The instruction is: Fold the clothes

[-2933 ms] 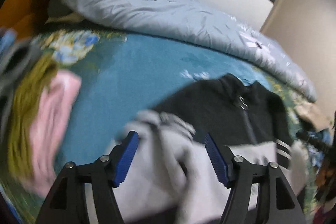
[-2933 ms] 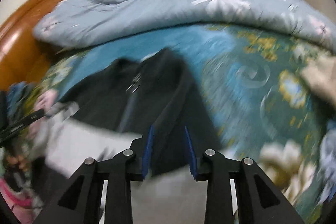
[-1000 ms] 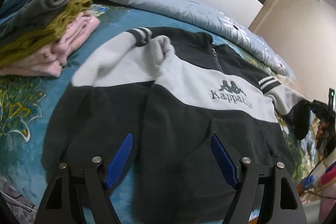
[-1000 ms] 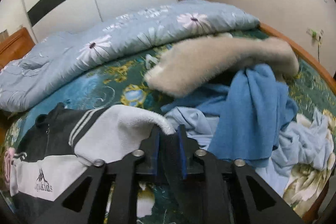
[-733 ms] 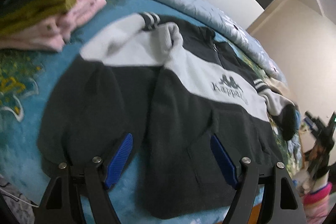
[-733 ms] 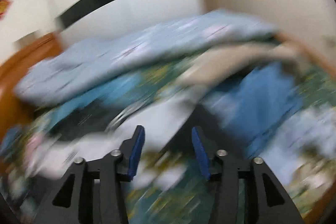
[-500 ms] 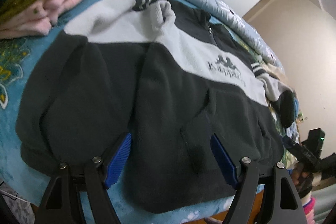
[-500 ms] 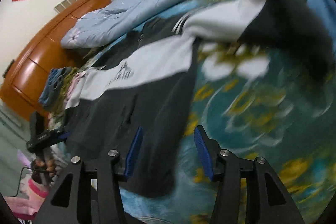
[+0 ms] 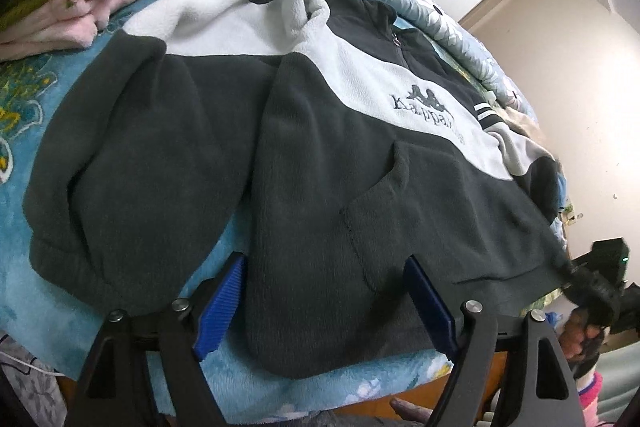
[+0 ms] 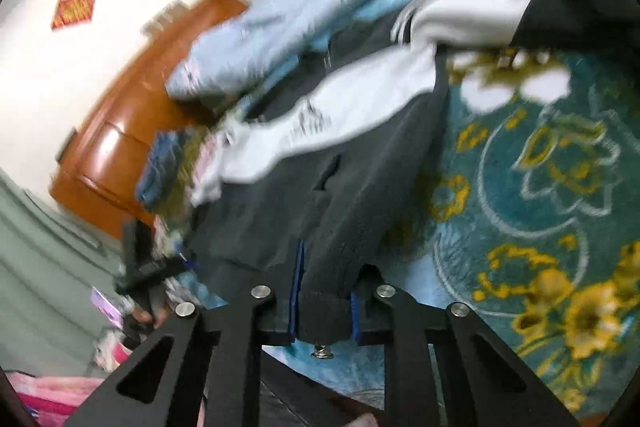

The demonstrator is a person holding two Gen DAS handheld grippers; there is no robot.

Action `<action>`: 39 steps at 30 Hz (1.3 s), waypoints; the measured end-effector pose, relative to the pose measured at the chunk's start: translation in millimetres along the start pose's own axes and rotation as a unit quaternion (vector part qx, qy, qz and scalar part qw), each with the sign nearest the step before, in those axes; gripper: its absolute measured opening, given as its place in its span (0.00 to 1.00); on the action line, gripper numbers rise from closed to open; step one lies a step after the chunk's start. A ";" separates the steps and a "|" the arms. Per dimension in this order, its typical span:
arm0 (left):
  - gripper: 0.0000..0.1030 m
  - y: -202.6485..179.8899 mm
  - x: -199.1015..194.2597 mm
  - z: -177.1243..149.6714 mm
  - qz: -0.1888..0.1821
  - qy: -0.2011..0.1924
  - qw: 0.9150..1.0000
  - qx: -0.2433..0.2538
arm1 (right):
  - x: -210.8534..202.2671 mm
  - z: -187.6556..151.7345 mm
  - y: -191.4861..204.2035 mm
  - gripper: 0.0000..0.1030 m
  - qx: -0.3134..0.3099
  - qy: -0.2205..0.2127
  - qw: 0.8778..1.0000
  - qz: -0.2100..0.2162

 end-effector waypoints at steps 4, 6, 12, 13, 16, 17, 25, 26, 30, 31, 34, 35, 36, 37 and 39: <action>0.80 4.4 -9.1 -1.0 0.003 -0.012 1.000 0.002 | -6.7 -4.0 -23.0 0.18 0.036 0.007 0.998 -0.045; 0.80 7.2 -13.0 -0.3 0.006 -0.018 1.000 -0.002 | 3.7 -8.8 -37.6 0.18 0.061 0.023 0.996 -0.065; 0.80 22.5 -40.1 1.0 0.028 -0.058 0.998 -0.016 | 7.3 -10.7 -41.4 0.18 0.065 0.021 0.992 -0.101; 0.80 28.6 -47.3 1.2 0.034 -0.068 0.997 -0.023 | 2.9 -9.5 -41.5 0.18 0.062 0.019 0.992 -0.110; 0.80 44.5 -58.9 2.5 0.042 -0.082 0.995 -0.042 | -2.7 -3.8 -44.7 0.18 0.067 0.009 0.989 -0.130; 0.80 45.4 -58.1 2.6 0.039 -0.078 0.995 -0.043 | -5.3 -3.9 -48.7 0.18 0.069 0.009 0.988 -0.135; 0.81 8.6 -18.9 9.1 -0.048 -0.023 0.999 0.003 | -2.6 -4.6 -61.0 0.19 0.084 0.014 0.988 -0.126; 0.81 3.8 -12.4 9.2 -0.049 -0.015 0.999 0.009 | -2.8 -5.0 -60.8 0.19 0.084 0.014 0.988 -0.125; 0.81 -3.7 15.8 9.8 -0.085 0.027 0.996 0.011 | -2.1 -6.1 -61.0 0.19 0.086 0.016 0.989 -0.123; 0.81 -4.9 16.1 8.2 -0.093 0.027 0.995 0.012 | -2.4 -6.8 -61.1 0.19 0.087 0.015 0.989 -0.121; 0.80 -10.0 15.3 2.3 -0.130 0.031 0.991 0.016 | -1.2 -6.9 -60.6 0.20 0.089 0.015 0.989 -0.117; 0.79 -12.1 14.4 0.0 -0.141 0.031 0.989 0.018 | -0.9 -6.5 -59.6 0.20 0.089 0.013 0.989 -0.114; 0.76 -13.3 13.5 -1.5 -0.143 0.028 0.989 0.020 | -1.8 -6.5 -58.6 0.20 0.088 0.011 0.990 -0.111; 0.71 -13.8 11.8 -2.5 -0.146 0.025 0.989 0.020 | -2.9 -6.4 -57.2 0.20 0.088 0.008 0.990 -0.107; 0.41 -12.9 7.5 -3.2 -0.156 0.019 0.987 0.018 | -6.1 -6.1 -53.3 0.20 0.085 0.003 0.991 -0.101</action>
Point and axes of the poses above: each gripper's, at about its wrist camera, not at the fingertips, and x roughly the way its jaws point, y to its left, z to its top, the point moved 2 cm from there along x, roughly the way its jaws point, and after that the axes turned 14 degrees about y, right-handed, at the moved point
